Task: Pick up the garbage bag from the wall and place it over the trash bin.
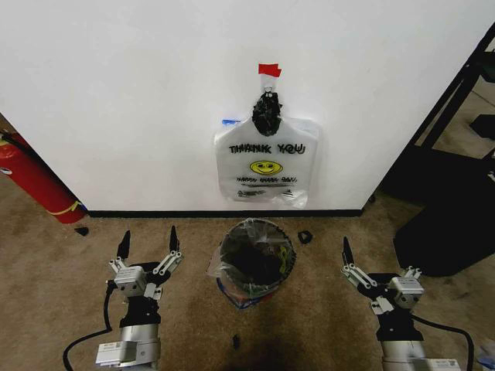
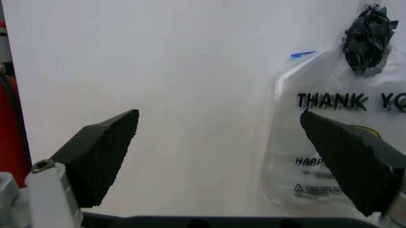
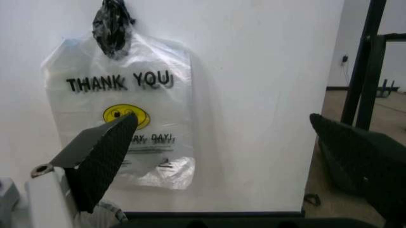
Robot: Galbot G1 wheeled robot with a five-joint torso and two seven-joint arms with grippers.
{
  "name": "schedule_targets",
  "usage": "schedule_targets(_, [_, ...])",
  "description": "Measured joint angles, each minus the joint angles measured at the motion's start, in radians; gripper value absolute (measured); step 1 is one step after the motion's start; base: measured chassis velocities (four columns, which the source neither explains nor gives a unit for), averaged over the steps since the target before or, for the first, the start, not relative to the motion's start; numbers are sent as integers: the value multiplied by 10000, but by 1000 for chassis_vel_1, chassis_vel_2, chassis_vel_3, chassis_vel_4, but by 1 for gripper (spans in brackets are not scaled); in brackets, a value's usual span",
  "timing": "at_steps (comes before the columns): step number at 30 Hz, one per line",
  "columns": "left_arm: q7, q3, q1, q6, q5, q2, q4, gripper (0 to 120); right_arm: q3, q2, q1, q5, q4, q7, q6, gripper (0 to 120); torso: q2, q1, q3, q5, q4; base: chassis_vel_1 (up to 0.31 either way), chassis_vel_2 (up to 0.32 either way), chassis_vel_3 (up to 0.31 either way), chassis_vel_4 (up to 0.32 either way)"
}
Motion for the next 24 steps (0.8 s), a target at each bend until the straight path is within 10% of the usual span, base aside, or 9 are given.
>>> schedule_targets(24, [51, 98, 133, -400, 353, -174, 300, 100, -97, -83, -22, -134, -313, -294, 138, 100, 0, 0, 0, 0, 0, 0, 0, 0, 0])
